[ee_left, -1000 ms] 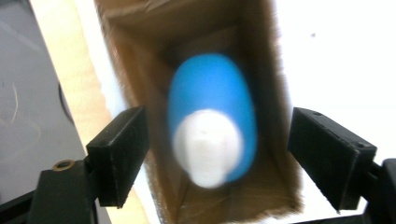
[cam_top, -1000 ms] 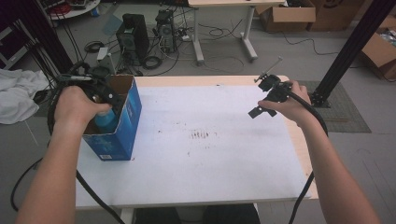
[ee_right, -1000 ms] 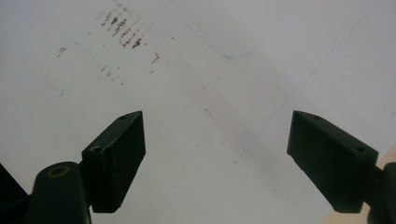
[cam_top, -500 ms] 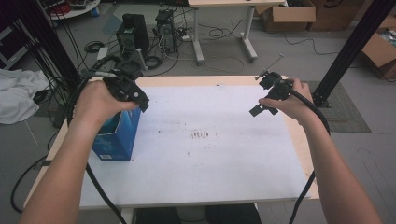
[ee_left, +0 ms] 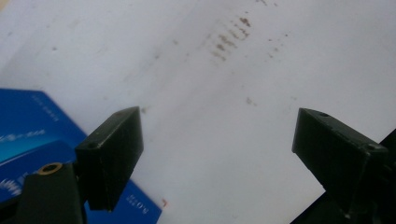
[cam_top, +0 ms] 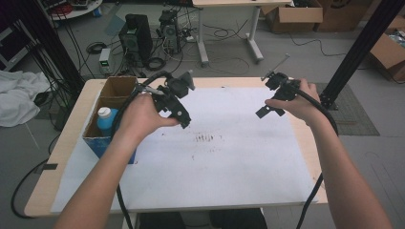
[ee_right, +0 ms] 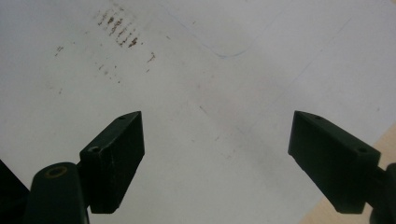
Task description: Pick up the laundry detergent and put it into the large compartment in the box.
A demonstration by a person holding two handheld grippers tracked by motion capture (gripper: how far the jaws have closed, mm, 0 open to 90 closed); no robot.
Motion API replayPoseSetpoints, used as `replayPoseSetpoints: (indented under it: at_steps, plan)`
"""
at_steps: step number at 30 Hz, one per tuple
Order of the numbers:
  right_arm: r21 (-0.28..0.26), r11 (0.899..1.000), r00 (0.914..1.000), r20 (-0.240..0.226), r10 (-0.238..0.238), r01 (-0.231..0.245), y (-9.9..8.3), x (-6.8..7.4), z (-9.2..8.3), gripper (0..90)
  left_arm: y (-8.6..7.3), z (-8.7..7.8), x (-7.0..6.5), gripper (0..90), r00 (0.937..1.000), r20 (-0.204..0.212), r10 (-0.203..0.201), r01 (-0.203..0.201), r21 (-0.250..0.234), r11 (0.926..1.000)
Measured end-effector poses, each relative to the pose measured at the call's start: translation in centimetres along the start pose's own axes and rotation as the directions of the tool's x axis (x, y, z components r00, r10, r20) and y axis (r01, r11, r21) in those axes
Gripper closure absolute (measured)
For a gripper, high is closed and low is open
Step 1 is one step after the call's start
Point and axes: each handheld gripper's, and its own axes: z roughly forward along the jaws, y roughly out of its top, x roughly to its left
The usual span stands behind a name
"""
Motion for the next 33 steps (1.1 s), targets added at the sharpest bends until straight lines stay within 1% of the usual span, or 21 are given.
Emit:
replayPoseSetpoints:
  at_steps: [2, 4, 5, 7, 8, 12, 15, 19, 33]
  plan:
    - [-0.002, 1.0, 1.0, 0.001, 0.002, -0.002, 0.0, -0.1, -0.1, 18.1, 0.4, 0.6, -0.8, 17.1, 0.9996, 0.017, 0.023, -0.023, -0.002, 0.9997]
    - [-0.001, 1.0, 1.0, 0.0, 0.0, 0.0, -0.1, -0.2, -0.1, 18.1, 0.8, 1.1, -1.4, 17.1, 0.9988, 0.025, 0.042, -0.042, 0.002, 0.9991]
    - [0.0, 1.0, 1.0, -0.001, 0.002, -0.002, -0.1, -0.2, -0.1, 18.1, 1.1, 1.4, -1.9, 17.1, 0.9978, 0.032, 0.058, -0.058, 0.006, 0.9983]
    - [0.002, 1.0, 1.0, 0.003, 0.005, -0.005, -0.1, -0.3, -0.1, 18.1, 1.4, 1.8, -2.6, 17.1, 0.9961, 0.048, 0.074, -0.074, 0.0, 0.9972]
    - [0.001, 1.0, 1.0, 0.002, 0.004, -0.004, -0.2, -0.4, -0.1, 18.1, 1.6, 2.2, -3.1, 17.1, 0.9941, 0.061, 0.09, -0.09, -0.003, 0.996]
    - [0.005, 1.0, 1.0, 0.003, 0.007, -0.008, -0.3, -0.5, -0.1, 18.1, 2.0, 2.8, -4.1, 17.1, 0.9912, 0.066, 0.115, -0.116, 0.01, 0.9933]
    - [0.003, 1.0, 1.0, 0.003, 0.006, -0.006, -0.4, -0.6, 0.0, 18.1, 2.1, 3.1, -4.4, 17.0, 0.9898, 0.073, 0.122, -0.123, 0.013, 0.9923]
    - [0.005, 1.0, 1.0, 0.0, 0.007, -0.007, -0.3, -0.5, 0.1, 18.2, 2.3, 3.3, -4.7, 17.1, 0.9889, 0.07, 0.131, -0.133, 0.019, 0.9909]
    - [0.006, 1.0, 1.0, -0.005, 0.007, -0.007, -0.5, -0.5, 0.3, 18.0, 2.4, 3.6, -5.0, 17.1, 0.9878, 0.078, 0.135, -0.138, 0.025, 0.9901]
